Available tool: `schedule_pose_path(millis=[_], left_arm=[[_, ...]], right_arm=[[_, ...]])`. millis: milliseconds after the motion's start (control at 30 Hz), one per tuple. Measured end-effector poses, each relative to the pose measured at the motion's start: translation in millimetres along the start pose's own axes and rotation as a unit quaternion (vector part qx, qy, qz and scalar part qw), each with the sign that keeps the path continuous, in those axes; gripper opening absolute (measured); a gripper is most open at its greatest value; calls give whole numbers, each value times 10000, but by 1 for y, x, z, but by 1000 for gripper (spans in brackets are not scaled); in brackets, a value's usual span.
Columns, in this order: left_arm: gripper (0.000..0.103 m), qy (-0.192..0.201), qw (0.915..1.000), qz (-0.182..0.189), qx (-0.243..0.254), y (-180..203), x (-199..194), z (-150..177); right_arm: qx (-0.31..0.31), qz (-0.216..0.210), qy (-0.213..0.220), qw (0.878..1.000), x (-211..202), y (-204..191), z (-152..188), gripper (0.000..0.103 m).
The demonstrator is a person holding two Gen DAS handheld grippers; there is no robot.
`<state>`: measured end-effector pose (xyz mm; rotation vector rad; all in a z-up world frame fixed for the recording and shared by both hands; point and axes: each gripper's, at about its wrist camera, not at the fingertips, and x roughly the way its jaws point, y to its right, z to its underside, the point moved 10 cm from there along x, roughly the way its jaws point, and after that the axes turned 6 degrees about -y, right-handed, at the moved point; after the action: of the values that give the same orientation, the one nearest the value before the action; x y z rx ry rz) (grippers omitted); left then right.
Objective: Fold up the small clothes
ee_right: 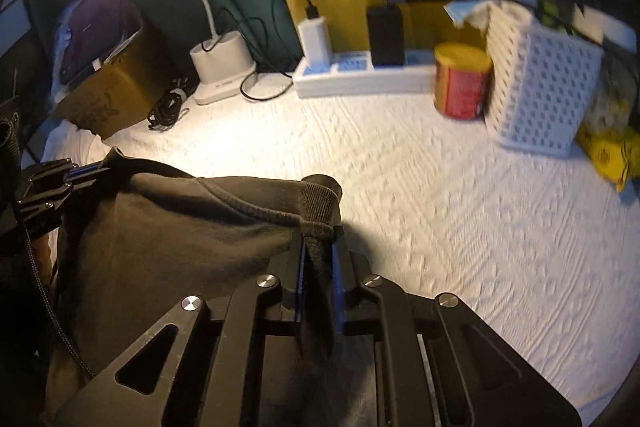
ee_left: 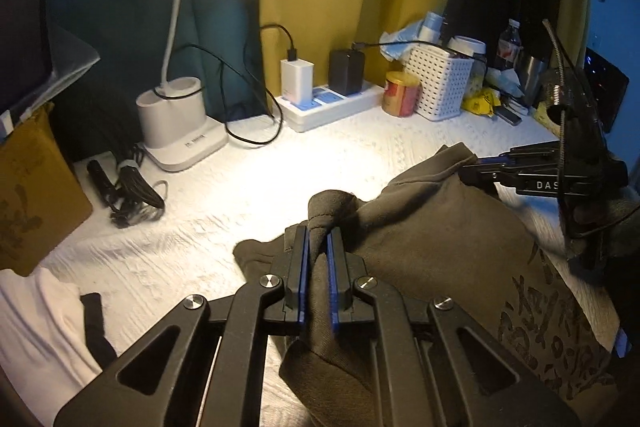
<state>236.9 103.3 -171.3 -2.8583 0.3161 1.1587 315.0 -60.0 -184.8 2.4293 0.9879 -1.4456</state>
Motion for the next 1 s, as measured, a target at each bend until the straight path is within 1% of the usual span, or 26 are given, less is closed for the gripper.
schedule_pose_path(millis=[133, 267, 467, 600, 733, 767, 800, 833, 867, 900, 933, 967, 1000], left_arm=[[7, -79, 9998, -101, -175, -16, 5, 4], [7, -338, 9988, -157, -314, -26, 19, 19], [7, -529, 9977, -217, -354, -32, 25, 32], [7, -592, 9973, -264, -344, -33, 29, 36], [12, -626, 9969, -334, -327, -32, 28, 35], [12, -634, 9968, -321, -353, -32, 27, 34], [12, -649, 9966, -325, -380, -31, 26, 34], [14, -648, 9964, -369, -398, -32, 24, 33], [21, -637, 9962, -413, -424, -33, 22, 32], [27, -611, 9960, -455, -477, -35, 20, 32], [43, -571, 9958, -471, -539, -36, 17, 31], [55, -498, 9957, -451, -643, -38, 12, 30], [57, -448, 9956, -419, -713, -38, 8, 30]], right_arm=[[-47, -9, 39, 10000, 4, -3, -8, 13], [-147, 10, -17, 9999, 16, -10, -11, 13], [-242, 143, -181, 9994, 35, -16, -10, 13], [-433, 327, -97, 9985, 38, -20, -10, 13], [-389, 376, -96, 9985, 37, -19, -9, 15], [-374, 391, -103, 9985, 36, -18, -9, 18], [-351, 432, -108, 9984, 34, -17, -9, 29], [-314, 515, -115, 9981, 33, -15, -8, 34], [-267, 568, -130, 9979, 31, -13, -6, 39], [-229, 571, -138, 9980, 30, -12, -5, 41], [-194, 565, -140, 9981, 27, -10, -3, 41], [-165, 566, -142, 9982, 25, -10, 0, 41], [-145, 580, -140, 9981, 22, -10, 3, 41]])
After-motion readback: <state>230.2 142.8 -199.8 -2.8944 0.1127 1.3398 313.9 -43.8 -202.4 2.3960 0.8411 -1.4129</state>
